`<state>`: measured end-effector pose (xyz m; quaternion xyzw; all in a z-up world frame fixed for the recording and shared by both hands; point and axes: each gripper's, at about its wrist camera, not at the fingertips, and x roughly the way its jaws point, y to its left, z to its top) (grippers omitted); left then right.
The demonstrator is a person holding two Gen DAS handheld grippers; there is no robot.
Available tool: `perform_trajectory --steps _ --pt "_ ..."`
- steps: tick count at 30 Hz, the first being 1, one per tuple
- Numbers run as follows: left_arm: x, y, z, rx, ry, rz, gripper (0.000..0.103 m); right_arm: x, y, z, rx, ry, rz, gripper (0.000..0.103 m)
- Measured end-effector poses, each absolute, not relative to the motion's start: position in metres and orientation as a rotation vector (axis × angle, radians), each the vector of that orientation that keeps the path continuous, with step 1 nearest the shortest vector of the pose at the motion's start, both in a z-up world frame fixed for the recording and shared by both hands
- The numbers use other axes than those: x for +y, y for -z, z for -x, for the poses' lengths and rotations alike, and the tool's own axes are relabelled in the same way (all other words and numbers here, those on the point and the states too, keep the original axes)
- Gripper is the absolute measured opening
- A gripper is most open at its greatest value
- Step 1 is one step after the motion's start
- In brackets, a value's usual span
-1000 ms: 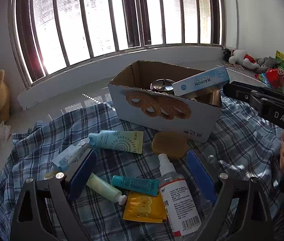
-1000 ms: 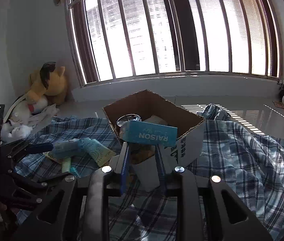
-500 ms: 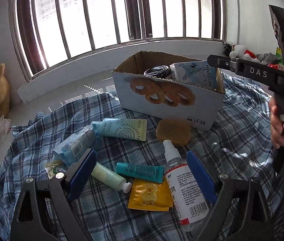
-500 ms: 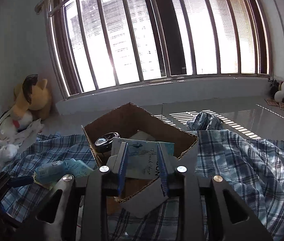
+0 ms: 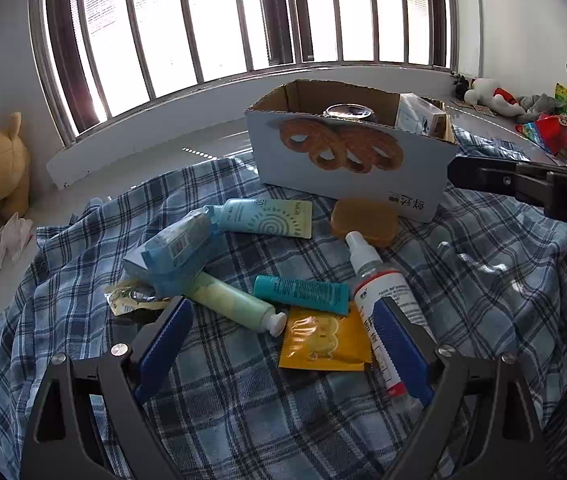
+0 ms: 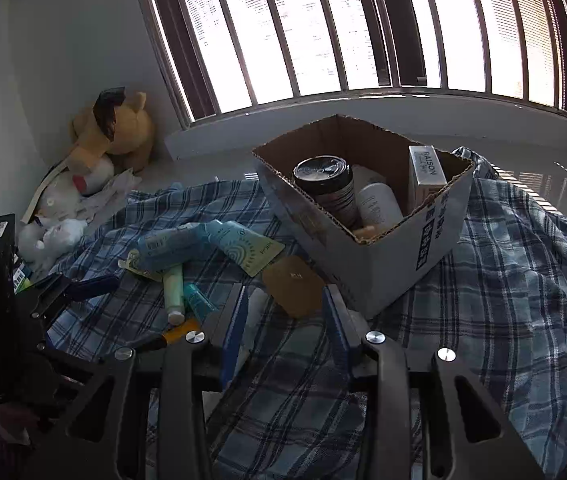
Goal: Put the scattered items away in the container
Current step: 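Grasp the large white bottle with the right tool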
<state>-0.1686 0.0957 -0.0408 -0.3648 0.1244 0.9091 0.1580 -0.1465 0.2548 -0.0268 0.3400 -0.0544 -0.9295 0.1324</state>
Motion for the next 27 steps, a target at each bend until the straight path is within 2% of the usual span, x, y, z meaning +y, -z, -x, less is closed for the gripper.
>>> perform_trajectory --steps 6,8,9,10,16,18,19,21,27 --pt "0.053 0.057 0.16 0.255 -2.624 1.123 0.093 0.2 0.053 0.14 -0.016 2.581 -1.108 0.037" --pt "0.039 0.059 0.158 0.24 -2.647 1.139 0.093 0.19 0.057 0.134 0.045 2.598 -1.104 0.045" --pt "0.032 0.059 0.157 0.232 -2.655 1.146 0.093 0.186 0.058 0.13 0.086 2.616 -1.093 0.056" --pt "0.025 0.06 0.156 0.223 -2.662 1.153 0.093 0.183 0.059 0.128 0.115 2.625 -1.09 0.063" --pt "0.0 0.061 0.159 0.124 -2.676 1.182 0.093 0.175 0.071 0.132 0.179 2.6 -1.159 0.064" --pt "-0.001 0.059 0.157 0.111 -2.674 1.173 0.093 0.175 0.073 0.133 0.168 2.589 -1.169 0.062" --pt "-0.001 0.059 0.156 0.112 -2.674 1.166 0.093 0.176 0.072 0.132 0.162 2.589 -1.164 0.053" --pt "0.002 0.057 0.154 0.112 -2.668 1.156 0.093 0.179 0.068 0.13 0.179 2.619 -1.147 0.042" --pt "0.023 0.051 0.156 0.174 -2.683 1.139 0.093 0.19 0.062 0.129 0.138 2.64 -1.124 0.035"
